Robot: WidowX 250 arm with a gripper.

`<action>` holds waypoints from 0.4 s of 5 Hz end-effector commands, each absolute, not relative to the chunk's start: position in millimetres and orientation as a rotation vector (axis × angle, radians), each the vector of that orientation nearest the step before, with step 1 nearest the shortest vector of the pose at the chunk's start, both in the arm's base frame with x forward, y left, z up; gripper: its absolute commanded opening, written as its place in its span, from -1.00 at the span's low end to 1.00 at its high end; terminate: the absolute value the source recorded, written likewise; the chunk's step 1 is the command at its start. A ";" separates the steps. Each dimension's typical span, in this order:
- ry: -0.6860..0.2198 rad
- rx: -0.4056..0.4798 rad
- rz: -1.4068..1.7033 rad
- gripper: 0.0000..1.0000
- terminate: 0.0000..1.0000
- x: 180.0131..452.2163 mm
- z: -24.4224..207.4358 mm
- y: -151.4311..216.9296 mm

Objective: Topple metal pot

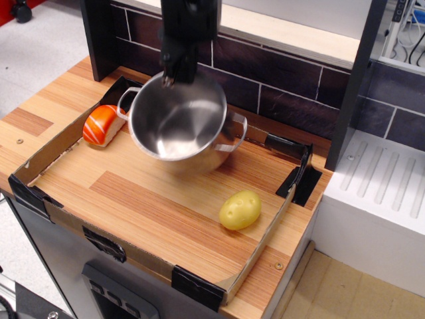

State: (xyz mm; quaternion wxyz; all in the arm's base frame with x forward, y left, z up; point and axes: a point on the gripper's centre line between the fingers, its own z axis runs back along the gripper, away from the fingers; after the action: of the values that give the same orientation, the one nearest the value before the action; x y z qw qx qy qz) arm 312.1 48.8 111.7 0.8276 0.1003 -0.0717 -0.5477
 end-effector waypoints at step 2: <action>-0.371 0.594 -0.869 -1.00 -1.00 306.1 118.0 31.1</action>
State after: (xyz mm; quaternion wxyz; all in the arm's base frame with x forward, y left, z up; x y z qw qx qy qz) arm 299.1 27.0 98.7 0.8572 0.2764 -0.1536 -0.4064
